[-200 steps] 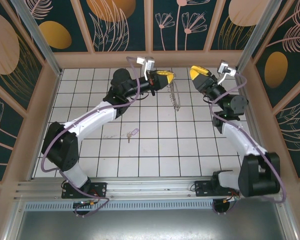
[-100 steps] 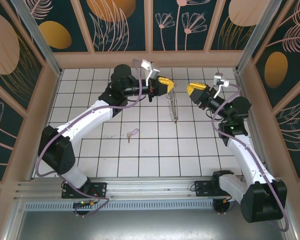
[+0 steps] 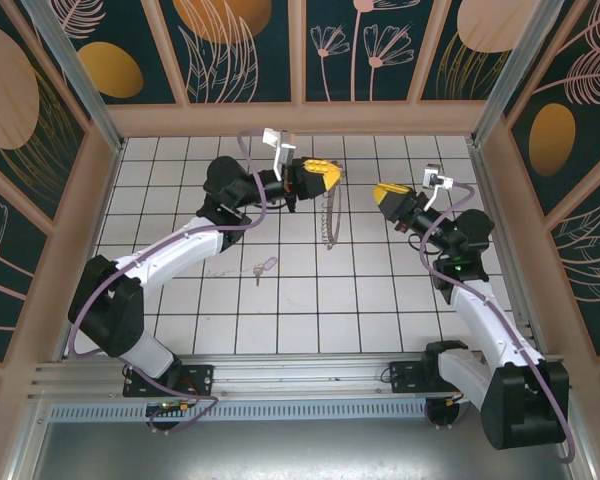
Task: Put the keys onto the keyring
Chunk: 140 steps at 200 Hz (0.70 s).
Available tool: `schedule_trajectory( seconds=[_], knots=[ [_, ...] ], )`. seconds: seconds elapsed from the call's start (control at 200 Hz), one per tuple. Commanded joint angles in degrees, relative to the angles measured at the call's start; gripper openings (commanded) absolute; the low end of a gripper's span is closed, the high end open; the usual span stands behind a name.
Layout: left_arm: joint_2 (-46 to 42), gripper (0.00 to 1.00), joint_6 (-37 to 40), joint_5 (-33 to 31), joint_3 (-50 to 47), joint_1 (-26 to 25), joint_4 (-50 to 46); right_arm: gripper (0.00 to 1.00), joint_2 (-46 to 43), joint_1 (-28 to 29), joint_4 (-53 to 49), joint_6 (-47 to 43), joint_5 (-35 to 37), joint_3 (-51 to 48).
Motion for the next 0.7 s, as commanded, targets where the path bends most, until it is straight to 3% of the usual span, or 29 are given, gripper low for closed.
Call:
schedule_trajectory(
  seconds=[0.0,0.34,0.586,0.696],
  knots=[
    [-1.73,0.00,-9.50,-2.89,-1.47,-0.10,15.25,0.21,-2.19,0.22,5.63,1.70,0.89,-0.72],
    [-1.40,0.00,-15.99,-5.54,-3.08,-0.05,22.30,0.18,-2.91,2.66,6.97,1.79,0.73,2.03],
    [-1.16,0.00,-16.28,-5.56,-2.66,-0.10,22.08,0.17,-2.61,5.33,7.02,0.09,0.20,4.64],
    [-1.18,0.00,-14.08,-5.08,-1.41,-0.11,17.08,0.18,-1.68,6.44,6.54,-1.06,-0.46,6.58]
  ],
)
